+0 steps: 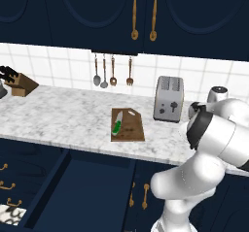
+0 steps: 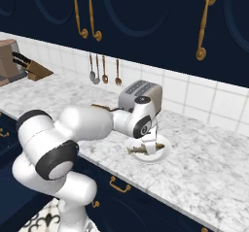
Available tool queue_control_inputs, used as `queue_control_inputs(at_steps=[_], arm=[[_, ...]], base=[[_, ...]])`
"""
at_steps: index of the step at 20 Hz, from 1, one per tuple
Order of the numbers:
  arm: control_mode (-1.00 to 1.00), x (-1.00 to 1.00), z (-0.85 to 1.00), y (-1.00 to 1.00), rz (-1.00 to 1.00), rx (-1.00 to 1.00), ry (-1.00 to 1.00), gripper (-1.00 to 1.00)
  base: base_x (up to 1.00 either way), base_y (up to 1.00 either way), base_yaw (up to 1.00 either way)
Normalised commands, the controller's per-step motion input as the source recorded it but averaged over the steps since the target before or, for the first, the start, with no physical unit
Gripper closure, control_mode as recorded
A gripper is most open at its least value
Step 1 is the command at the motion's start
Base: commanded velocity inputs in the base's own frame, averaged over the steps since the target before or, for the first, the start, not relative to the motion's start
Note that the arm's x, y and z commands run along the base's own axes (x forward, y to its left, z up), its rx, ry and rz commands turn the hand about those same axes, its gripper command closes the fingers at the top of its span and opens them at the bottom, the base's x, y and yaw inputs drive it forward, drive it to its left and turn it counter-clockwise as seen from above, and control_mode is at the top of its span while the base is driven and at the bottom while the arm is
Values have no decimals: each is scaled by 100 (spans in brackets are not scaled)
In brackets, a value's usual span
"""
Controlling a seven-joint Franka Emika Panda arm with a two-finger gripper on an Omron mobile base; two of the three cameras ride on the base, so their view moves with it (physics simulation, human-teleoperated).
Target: Pick up the knife from the drawer and place it on the cutting board. Then place the meat from the plate to the cutting board.
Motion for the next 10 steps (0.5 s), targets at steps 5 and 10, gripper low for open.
queue_control_inputs(at_steps=[5, 10], arm=[[-100, 17, -27, 0, 0, 0, 0, -100], [-100, 12, -23, 0, 0, 0, 0, -100]], base=[[0, 0, 0], [0, 0, 0]])
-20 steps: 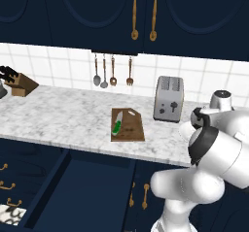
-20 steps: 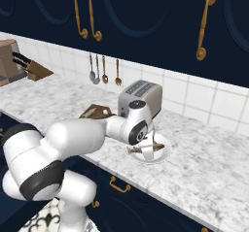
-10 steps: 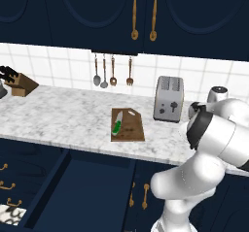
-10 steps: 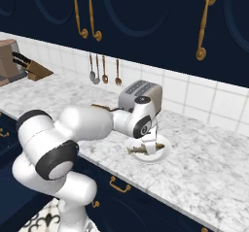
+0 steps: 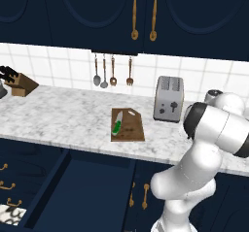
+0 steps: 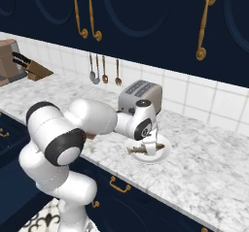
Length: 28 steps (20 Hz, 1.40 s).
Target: Pick up the knife from the drawer and place it on the cutting board. Then place the meat from the plate to the cutting board.
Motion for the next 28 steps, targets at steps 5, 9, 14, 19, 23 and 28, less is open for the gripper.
queue_control_inputs(at_steps=[5, 9, 14, 19, 23, 28], arm=[[-100, 18, -22, 0, 1, 0, 0, -100], [-100, 23, -19, 0, 4, 0, 0, -100], [-100, 1, -32, 0, 6, 1, 1, -100], [-100, 0, -36, 10, 4, 0, 4, 100], [-100, -21, -1, 0, 5, 2, 0, 100], [-100, -85, 63, 4, 0, 1, -11, 100]], base=[[0, 0, 0], [0, 0, 0], [0, 0, 0], [0, 0, 0], [0, 0, 0], [0, 0, 0]])
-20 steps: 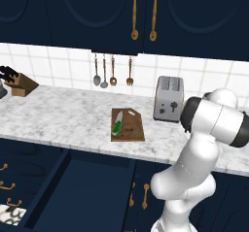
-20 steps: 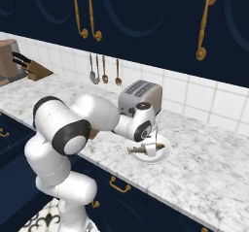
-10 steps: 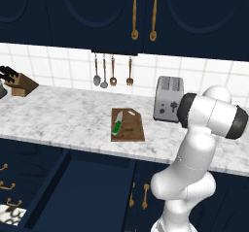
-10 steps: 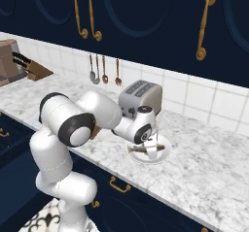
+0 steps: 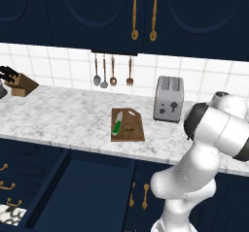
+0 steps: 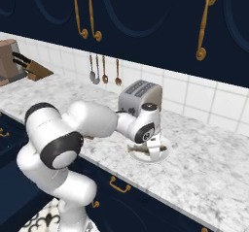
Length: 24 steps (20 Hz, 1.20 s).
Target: Pick up the knife from the drawer and place it on the cutting board. Then place the meat from the plate to the cutting board.
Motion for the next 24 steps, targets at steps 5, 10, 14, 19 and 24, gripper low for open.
queue_control_inputs(at_steps=[5, 10, 14, 19, 24], arm=[[-100, -33, 65, 76, 0, 0, -6, 100], [-100, 0, 43, 100, 1, -1, 0, 100], [-100, 20, 53, 100, 2, -2, 0, 100], [-100, 30, 23, 100, 4, -2, 0, 100], [-100, 49, 0, 93, 7, 0, 4, 100]], base=[[0, 0, 0], [0, 0, 0], [0, 0, 0], [0, 0, 0], [0, 0, 0]])
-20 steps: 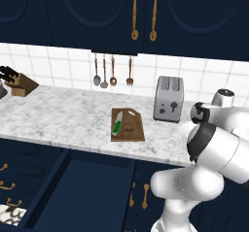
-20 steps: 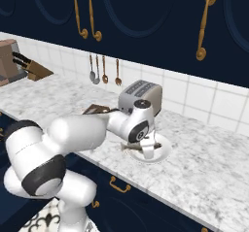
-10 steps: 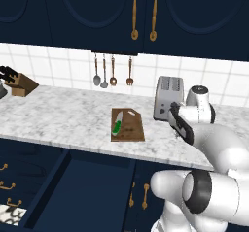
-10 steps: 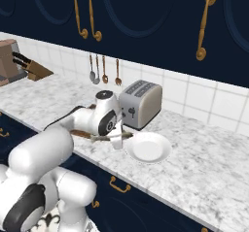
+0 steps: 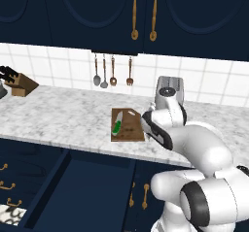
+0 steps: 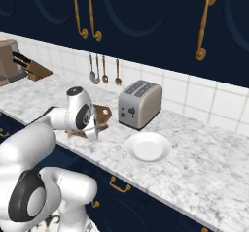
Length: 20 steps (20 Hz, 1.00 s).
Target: Pick up the knife from the drawer and place it on the cutting board. Then place the meat from the plate to the cutting board.
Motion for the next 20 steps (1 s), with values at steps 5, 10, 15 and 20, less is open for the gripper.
queue_control_inputs(at_steps=[5, 10, 15, 20], arm=[[-100, 66, 0, 62, 11, 0, 7, 100], [-100, 66, -3, 50, 11, 0, 7, 100], [-100, 52, -28, 21, 12, 0, 2, 100], [-100, 26, -43, 0, 9, -1, 0, 100]], base=[[0, 0, 0], [0, 0, 0], [0, 0, 0], [0, 0, 0]])
